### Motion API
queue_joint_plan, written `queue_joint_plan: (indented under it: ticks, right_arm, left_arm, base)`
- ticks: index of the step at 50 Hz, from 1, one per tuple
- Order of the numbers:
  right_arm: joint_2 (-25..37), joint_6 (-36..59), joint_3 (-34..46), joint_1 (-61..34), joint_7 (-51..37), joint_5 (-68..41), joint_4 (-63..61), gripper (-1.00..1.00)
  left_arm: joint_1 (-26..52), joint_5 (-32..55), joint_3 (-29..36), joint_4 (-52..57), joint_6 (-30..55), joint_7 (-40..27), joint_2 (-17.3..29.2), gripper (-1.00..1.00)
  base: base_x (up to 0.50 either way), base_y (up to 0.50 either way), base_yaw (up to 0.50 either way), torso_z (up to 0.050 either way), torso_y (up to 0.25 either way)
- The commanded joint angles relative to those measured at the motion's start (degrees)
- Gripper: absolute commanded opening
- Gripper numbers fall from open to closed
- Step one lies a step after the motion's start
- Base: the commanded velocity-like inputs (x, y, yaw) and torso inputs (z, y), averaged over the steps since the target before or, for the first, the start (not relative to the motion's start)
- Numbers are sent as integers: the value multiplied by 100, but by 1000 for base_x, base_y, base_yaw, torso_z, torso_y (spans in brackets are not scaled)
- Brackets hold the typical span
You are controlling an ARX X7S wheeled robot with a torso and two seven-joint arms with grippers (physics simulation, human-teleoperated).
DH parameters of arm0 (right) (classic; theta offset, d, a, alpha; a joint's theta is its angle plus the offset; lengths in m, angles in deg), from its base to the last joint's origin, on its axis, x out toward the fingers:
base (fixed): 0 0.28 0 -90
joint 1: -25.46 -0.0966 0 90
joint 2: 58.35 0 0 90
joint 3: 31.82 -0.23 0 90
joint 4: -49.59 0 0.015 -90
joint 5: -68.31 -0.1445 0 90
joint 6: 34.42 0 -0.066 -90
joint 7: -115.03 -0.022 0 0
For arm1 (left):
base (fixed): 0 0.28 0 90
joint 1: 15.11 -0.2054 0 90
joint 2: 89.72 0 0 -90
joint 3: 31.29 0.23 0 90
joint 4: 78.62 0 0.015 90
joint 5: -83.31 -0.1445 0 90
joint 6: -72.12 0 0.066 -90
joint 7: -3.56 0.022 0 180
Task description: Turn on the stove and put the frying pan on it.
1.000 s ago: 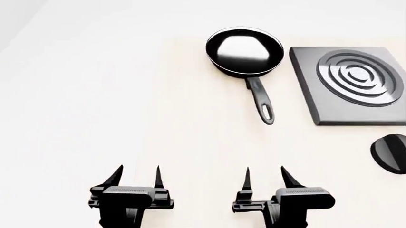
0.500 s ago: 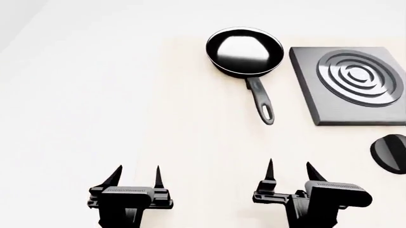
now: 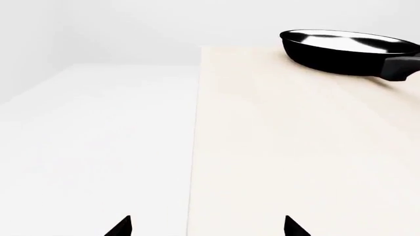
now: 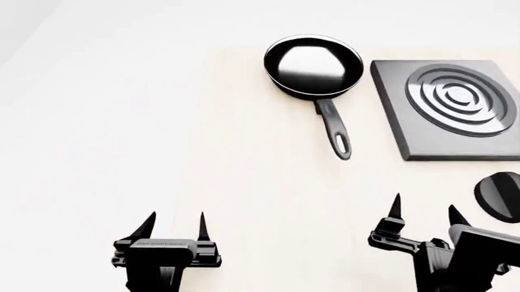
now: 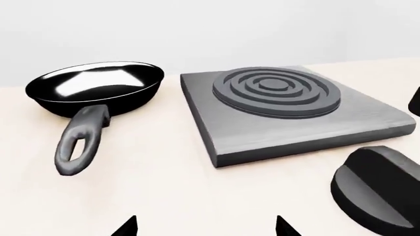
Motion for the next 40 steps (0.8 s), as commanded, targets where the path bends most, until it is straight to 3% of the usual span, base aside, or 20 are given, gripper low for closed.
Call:
queue_joint_plan:
  ticks: [1, 40]
  right_arm:
    - [138, 49, -468, 78, -137, -213, -19, 100]
    - [443, -19, -1515, -99, -333, -603, 875, 100]
  left_arm:
    - [-16, -48, 2, -178, 139, -142, 28, 100]
    - [6, 43, 98, -200, 103, -230, 99, 100]
  base:
    - [0, 0, 0, 0, 0]
    - [0, 0, 0, -1, -1]
